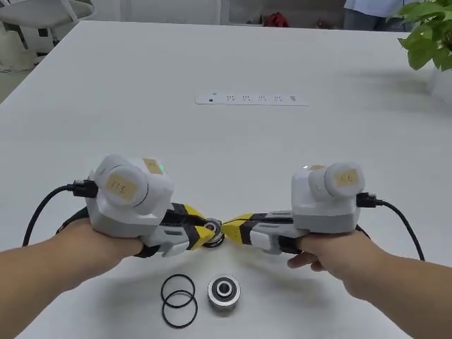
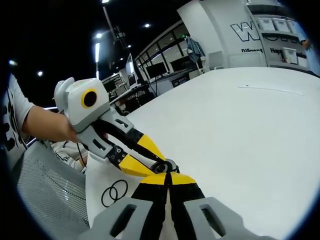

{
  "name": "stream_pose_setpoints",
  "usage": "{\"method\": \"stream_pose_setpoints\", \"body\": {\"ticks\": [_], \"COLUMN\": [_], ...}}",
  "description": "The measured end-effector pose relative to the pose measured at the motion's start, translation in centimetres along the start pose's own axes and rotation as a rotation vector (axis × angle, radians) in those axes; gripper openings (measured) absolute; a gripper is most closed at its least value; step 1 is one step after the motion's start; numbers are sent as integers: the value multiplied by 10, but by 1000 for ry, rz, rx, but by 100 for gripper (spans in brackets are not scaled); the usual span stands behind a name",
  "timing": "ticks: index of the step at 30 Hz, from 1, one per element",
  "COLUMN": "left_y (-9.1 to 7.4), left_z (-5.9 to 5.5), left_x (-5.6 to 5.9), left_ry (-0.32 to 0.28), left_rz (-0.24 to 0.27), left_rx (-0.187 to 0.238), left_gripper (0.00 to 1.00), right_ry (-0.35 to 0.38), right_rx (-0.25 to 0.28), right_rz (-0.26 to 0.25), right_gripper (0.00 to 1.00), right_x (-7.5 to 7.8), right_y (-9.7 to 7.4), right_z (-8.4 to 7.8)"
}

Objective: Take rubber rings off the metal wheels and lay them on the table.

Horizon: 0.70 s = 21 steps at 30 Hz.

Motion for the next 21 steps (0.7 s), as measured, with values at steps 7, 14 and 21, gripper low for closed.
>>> {"method": "stream_pose_setpoints", "body": {"ticks": [7, 14, 21], "left_y": [0, 1, 1], "left_z": [1, 2, 1], "left_x": [1, 2, 2], "left_ry": [-3, 4, 12], "left_rz": [1, -5, -1], "left_rx": [-2, -5, -6], "left_gripper": [13, 13, 13], "right_ry": [-16, -11, -25], "right_rx": [-5, 33, 9], "right_rz": [12, 80, 33], "right_gripper": [0, 0, 0], "right_x": [-4, -18, -11], "right_y": [2, 5, 4], "right_z": [1, 7, 2]}}
Point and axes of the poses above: the centre of the closed fingertips' face, and the gripper's own axes: y roughly forward along the fingers, x roughly to its right, z roughly out of its top, the point moved 8 cm from there along -y, roughly backward along the fingers, and after that the axes turned 11 degrees about y, right-handed, at the moved point
